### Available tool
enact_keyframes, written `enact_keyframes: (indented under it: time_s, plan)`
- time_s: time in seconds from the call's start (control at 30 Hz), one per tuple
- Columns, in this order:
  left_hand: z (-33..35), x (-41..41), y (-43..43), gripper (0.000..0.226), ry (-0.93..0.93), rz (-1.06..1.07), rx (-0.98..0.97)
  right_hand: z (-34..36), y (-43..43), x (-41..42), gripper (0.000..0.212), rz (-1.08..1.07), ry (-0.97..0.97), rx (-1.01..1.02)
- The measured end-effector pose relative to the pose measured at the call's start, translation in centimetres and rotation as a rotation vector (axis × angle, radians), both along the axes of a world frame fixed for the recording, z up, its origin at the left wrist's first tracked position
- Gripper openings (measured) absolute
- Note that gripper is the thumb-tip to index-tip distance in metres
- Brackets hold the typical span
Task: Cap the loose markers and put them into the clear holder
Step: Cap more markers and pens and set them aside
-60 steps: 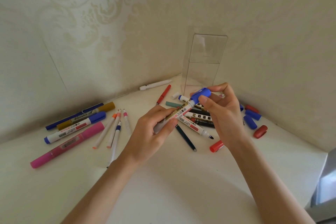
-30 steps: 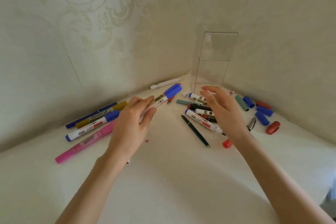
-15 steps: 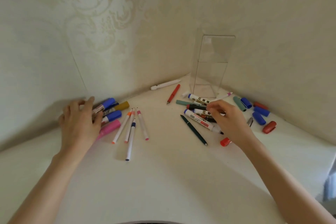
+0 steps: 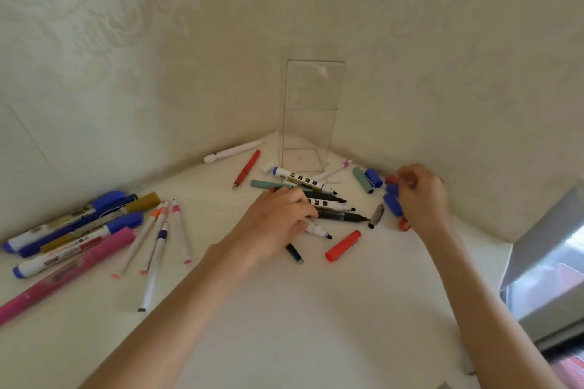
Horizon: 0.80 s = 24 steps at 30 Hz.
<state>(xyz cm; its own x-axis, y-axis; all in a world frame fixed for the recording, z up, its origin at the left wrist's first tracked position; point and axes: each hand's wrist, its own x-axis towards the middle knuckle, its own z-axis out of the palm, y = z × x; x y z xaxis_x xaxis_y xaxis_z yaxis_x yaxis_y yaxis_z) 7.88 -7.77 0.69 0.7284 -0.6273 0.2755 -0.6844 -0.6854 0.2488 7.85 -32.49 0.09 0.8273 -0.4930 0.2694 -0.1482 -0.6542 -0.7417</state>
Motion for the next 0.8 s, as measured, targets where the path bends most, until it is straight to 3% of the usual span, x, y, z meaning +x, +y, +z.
enact_keyframes:
  time_s: [0.1,0.23,0.37,0.47,0.57,0.67,0.8]
  plan:
    - [-0.6,1.2,-0.5,0.026,0.085,0.001,0.046,0.0,-0.6,0.6,0.019,-0.060,0.075,-0.080]
    - [-0.5,1.9,-0.2,0.022,-0.005,-0.011,0.059,0.1,0.3,2.9,0.020,0.041,0.180,-0.296]
    - [0.2,1.4,1.1,0.023,-0.141,-0.011,-0.203,0.0,1.2,5.2,0.024,0.063,0.254,-0.533]
    - [0.9,0.7,2.4,0.027,-0.058,0.049,-0.410,-0.3,1.5,6.1,0.022,0.044,0.271,-0.577]
    - [1.0,0.1,3.7,0.024,0.004,0.090,-0.491,0.1,1.7,6.4,0.027,0.083,0.225,-0.462]
    - [0.8,-0.8,5.0,0.027,-0.010,0.100,-0.549,1.3,3.4,4.7,0.030,0.204,0.008,-0.130]
    - [1.0,-2.0,6.7,0.025,-0.116,0.100,-0.657,3.6,8.8,-0.5,0.034,0.603,-0.256,0.317]
